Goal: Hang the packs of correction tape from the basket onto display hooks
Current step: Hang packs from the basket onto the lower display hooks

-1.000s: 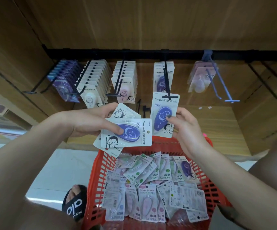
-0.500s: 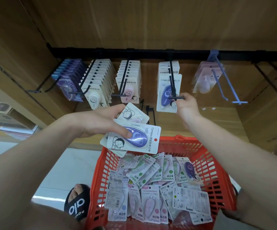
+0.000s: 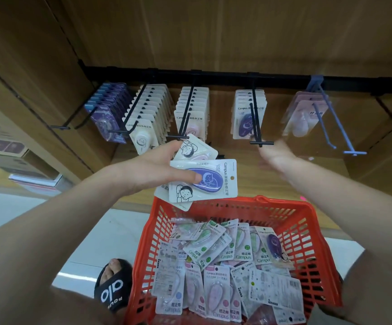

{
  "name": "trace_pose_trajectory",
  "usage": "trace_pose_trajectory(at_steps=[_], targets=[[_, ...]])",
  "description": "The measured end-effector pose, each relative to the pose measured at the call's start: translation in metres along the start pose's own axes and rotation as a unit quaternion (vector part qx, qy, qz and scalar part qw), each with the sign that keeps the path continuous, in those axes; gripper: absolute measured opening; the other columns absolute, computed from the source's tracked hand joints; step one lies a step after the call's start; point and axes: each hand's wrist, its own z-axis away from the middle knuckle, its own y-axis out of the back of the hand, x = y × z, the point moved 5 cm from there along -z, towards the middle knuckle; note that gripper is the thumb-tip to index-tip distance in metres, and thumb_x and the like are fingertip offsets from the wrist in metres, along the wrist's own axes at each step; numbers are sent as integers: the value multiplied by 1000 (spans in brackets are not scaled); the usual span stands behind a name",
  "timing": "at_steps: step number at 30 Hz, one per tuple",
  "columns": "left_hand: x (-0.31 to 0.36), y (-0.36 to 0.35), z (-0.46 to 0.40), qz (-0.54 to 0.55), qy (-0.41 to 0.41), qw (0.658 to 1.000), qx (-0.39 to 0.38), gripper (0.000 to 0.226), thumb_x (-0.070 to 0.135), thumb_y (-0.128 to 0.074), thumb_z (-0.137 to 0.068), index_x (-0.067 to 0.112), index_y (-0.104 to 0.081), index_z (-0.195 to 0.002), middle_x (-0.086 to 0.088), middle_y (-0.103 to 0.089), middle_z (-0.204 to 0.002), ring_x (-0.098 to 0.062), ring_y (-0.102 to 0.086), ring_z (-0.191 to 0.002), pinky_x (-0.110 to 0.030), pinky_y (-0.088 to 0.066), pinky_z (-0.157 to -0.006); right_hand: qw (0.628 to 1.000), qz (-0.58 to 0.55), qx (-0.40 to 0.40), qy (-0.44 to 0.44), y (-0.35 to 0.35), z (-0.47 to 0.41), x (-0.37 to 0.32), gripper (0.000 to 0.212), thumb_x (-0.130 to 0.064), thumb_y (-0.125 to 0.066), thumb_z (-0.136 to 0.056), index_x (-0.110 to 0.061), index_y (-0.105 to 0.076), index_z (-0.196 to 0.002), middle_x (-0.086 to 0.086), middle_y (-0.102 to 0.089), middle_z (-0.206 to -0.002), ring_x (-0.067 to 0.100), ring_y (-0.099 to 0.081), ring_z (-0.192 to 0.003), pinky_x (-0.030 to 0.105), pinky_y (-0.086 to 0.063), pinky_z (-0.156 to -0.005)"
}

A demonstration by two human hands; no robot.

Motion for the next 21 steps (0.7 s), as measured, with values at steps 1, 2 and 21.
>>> trace_pose_trajectory(at_steps=[1, 2, 21], targets=[[0, -1, -1, 6, 1, 1000, 3, 50, 20, -83, -88, 25, -59, -132, 7, -78, -117, -17, -76, -106, -45, -58, -100, 999, -3, -38, -8, -3, 18, 5, 83, -69, -66, -86, -12, -46, -143, 12, -64, -127, 30, -72, -103, 51, -56, -101], [0, -3, -3, 11, 2, 1000, 6, 48, 21, -82, -89, 24, -59, -130, 6, -78, -116, -18, -77, -104, -46, -59, -98, 995, -27, -90, -25, -9, 36, 9, 67, -61, -66, -93, -12, -49, -135, 14, -67, -125, 30, -73, -102, 49, -57, -100], [-6, -52, -17, 171, 23, 984, -42, 56, -3, -72, -91, 19, -51, -138, -6, -76, -122, -28, -74, -111, -46, -61, -94, 895, -387, -209, -77, -29, 106, 17, 41, 0, -68, -94, 5, -58, -133, 18, -77, -114, 27, -77, -104, 34, -65, -81]])
